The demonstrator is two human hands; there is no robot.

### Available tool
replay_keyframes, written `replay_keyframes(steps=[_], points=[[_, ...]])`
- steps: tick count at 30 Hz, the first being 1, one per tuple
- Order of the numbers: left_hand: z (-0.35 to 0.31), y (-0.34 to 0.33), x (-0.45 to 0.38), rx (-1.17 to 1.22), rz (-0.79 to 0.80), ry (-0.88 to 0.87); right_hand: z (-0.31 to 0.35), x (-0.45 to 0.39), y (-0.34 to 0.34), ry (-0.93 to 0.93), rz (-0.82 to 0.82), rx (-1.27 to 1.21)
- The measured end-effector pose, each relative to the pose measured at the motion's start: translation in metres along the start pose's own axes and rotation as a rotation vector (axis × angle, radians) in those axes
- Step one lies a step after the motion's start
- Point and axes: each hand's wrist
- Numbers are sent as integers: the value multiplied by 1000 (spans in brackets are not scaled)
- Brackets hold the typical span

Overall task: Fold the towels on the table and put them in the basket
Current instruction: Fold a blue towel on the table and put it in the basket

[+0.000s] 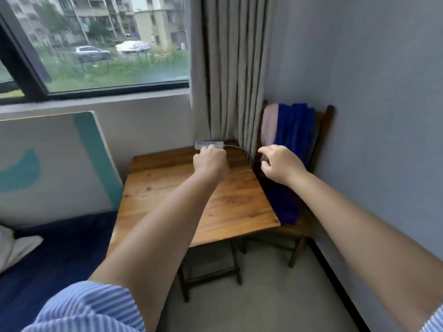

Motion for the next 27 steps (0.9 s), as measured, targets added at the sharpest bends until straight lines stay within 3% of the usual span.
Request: replay_keyframes(steps=[7,13,18,27], points=[[-85,-28,-97,78,8,-100,-123,-62,-4,-169,-16,-6],[-108,-32,-187,76,21,-133,-167,-128,-6,-231,-31,-5],[-124,-32,-283,81,68,-199,-212,-193,-1,-392,-73,4],[-173,-69,-418,307,221,-233,-297,-275,-20,-596,-56,-38]])
Point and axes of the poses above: each hand's wrist, its own x-axis away from the middle knuckle, its own y-axis out of the back of the hand, z = x × y, and after that the axes turned 10 degrees about x, right-handed
